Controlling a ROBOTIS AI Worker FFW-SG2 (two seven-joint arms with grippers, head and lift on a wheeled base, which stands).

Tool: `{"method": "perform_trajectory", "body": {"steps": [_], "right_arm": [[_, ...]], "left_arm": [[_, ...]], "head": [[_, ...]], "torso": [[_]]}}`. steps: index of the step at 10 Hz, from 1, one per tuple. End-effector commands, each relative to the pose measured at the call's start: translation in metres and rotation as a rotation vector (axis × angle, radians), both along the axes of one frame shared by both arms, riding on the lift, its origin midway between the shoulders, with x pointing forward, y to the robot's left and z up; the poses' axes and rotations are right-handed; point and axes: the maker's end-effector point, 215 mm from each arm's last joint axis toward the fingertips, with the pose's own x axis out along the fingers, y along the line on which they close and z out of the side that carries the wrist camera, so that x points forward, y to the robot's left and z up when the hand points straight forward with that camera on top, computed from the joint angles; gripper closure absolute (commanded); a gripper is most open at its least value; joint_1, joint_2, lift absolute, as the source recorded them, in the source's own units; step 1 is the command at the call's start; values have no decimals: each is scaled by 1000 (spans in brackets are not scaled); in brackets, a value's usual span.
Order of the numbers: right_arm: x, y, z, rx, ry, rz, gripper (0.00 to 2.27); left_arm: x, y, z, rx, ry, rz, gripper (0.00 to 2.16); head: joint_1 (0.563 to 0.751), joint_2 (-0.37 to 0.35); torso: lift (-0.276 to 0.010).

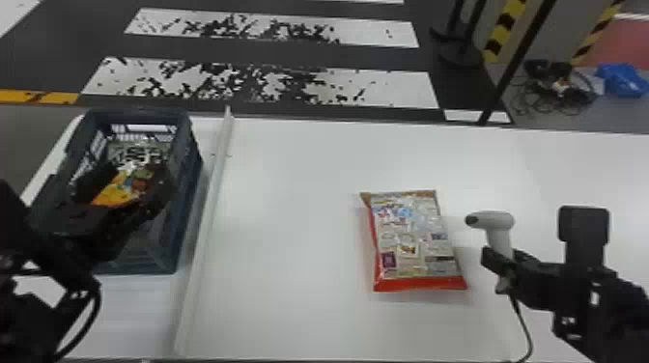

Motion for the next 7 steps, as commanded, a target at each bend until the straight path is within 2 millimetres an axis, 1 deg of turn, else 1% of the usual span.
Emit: {"method": "perform_trajectory", "body": {"steps": [1, 4, 7], "right_arm": [[7, -12, -10, -11, 3, -8, 2256], [17, -28, -25, -30, 15, -23, 2256], [23, -35, -36, -42, 15, -27, 2256]], "left_arm": [[-1, 1, -1, -2, 1, 2, 80], [-1, 0, 0, -1, 0, 2, 83], [-1, 0, 0, 0, 2, 2, 83]], "head": [[695, -86], [695, -107], [695, -122]], "torso": [[-95], [-95], [-95]]}}
